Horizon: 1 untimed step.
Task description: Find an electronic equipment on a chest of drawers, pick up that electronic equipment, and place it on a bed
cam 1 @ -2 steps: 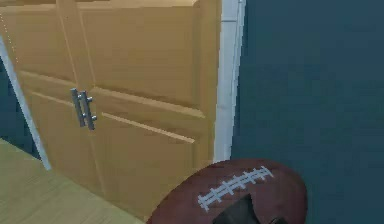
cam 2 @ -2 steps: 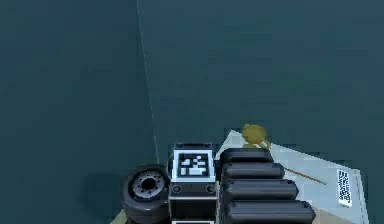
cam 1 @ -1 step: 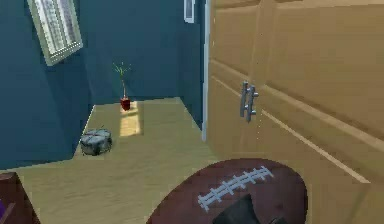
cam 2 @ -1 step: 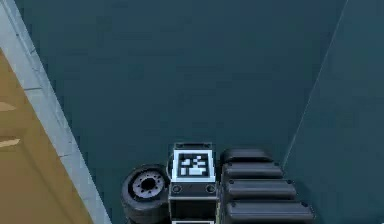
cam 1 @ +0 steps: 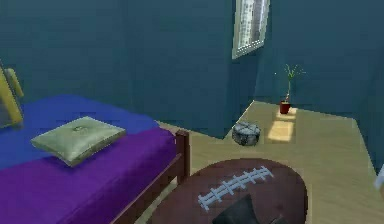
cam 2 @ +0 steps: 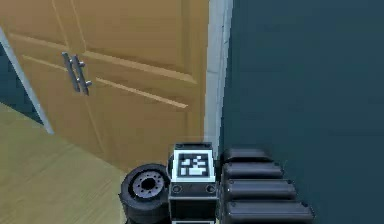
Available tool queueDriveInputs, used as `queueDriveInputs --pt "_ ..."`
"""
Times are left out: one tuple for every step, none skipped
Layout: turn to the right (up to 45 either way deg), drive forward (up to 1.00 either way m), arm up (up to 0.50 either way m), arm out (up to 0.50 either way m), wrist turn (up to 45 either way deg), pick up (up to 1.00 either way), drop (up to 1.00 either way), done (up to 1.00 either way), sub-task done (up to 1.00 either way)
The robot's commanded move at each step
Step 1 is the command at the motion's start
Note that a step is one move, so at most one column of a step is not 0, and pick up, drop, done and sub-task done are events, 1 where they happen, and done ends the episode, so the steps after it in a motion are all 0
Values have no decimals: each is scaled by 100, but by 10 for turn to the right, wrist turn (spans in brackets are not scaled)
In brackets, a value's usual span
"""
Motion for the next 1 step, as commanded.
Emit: queueDriveInputs --pt "-390 0 0 0 0 0 0 0 0"
